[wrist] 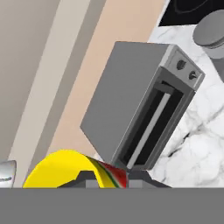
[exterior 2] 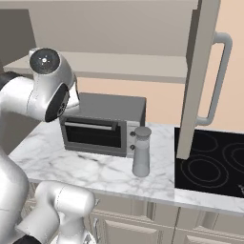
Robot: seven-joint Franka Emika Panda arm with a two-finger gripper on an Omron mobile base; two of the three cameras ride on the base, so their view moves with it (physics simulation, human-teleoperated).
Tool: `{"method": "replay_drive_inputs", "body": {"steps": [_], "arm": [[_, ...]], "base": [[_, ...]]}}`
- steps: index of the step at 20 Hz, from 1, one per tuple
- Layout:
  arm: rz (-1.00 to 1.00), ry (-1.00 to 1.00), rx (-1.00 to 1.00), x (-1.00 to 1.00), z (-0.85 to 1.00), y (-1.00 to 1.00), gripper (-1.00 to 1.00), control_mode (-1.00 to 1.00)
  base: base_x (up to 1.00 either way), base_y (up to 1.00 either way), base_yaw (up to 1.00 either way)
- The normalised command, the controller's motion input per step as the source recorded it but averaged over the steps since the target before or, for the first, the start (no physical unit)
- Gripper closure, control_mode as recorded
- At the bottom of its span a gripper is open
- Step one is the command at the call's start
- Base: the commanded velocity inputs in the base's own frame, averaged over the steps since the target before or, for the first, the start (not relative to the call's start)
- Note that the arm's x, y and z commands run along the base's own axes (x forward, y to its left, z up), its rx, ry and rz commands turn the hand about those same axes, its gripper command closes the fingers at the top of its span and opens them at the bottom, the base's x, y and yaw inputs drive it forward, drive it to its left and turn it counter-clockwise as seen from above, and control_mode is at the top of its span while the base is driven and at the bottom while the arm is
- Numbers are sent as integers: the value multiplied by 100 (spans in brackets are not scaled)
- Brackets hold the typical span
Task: There is a tray on the dining counter. Grab the cup, mug, and pitcher and place them on the tray. The pitcher may be placed next to the tray if it cannot fit the tray.
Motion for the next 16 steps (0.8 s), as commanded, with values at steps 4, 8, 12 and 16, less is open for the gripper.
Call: {"method": "replay_drive_inputs", "body": {"steps": [4,8,12,16], "arm": [[0,16,-27,-40,0,-1,100,-100],[3,14,-27,-31,-2,0,100,-100],[12,12,-17,-16,-15,-2,100,-100],[18,5,-6,-6,-31,-14,100,-100]], "base": [[0,0,0],[0,0,0],[0,0,0],[0,0,0]]}}
